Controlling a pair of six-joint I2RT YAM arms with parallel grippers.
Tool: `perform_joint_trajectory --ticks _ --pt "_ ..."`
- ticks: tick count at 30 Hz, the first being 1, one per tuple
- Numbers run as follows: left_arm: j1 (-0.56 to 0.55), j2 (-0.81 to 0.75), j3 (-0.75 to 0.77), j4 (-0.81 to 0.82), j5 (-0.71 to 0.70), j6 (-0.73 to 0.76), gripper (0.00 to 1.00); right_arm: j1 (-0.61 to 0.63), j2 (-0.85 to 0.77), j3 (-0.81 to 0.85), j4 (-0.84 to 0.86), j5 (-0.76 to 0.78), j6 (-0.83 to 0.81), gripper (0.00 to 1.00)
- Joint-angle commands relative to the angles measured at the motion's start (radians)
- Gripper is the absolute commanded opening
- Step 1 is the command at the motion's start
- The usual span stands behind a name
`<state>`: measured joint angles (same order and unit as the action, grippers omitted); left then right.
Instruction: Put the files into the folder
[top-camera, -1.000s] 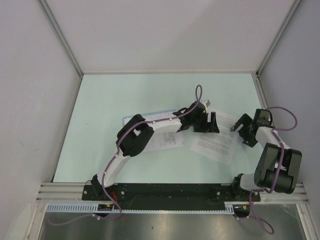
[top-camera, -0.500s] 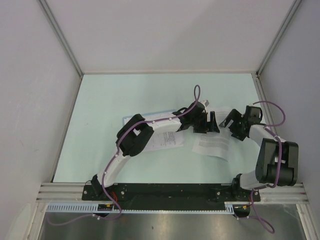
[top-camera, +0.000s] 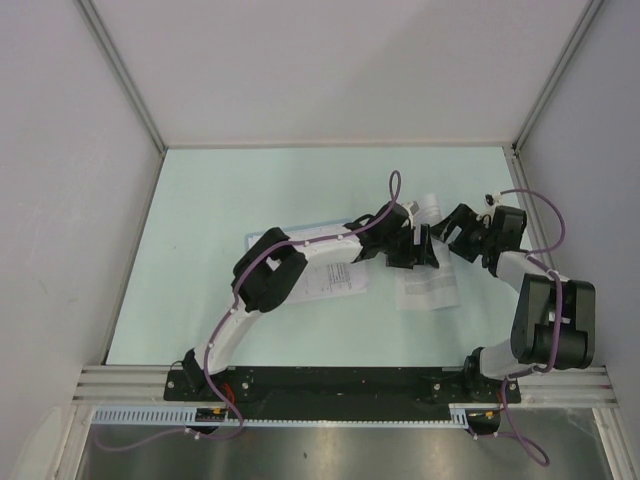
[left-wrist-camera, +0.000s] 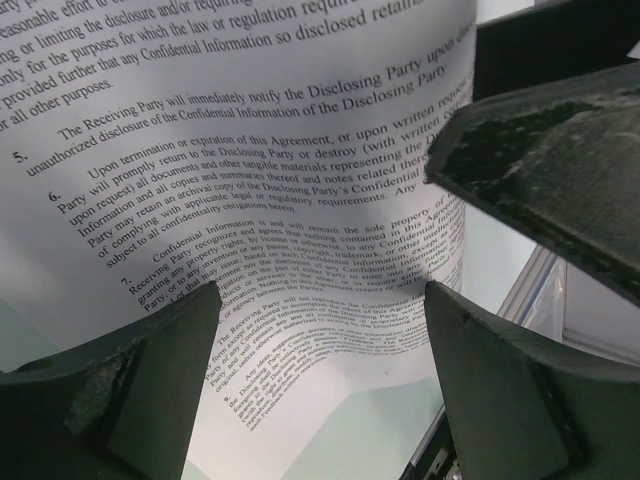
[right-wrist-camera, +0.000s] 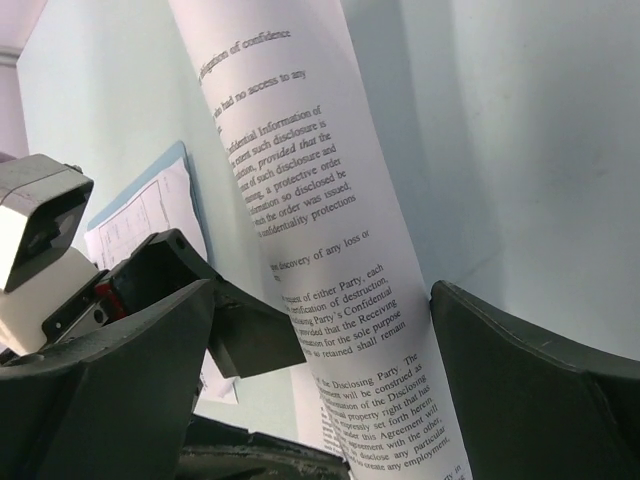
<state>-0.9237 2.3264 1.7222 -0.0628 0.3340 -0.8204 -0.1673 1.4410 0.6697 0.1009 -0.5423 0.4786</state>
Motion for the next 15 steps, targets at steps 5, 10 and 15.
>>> perform_joint_trajectory --ticks 5,10,15 --pt "0.046 0.004 -0.016 -0.085 0.062 0.029 0.89 -0.023 0.044 -0.009 0.057 -0.11 -0.041 0.98" --pt "0.095 0.01 -0.007 -0.112 0.069 0.058 0.89 -0.041 -0.005 -0.021 -0.065 -0.104 -0.008 0.99" --pt "0.135 0.027 -0.015 -0.1 0.114 0.044 0.89 -0.047 -0.05 -0.058 -0.033 -0.191 0.075 1.0"
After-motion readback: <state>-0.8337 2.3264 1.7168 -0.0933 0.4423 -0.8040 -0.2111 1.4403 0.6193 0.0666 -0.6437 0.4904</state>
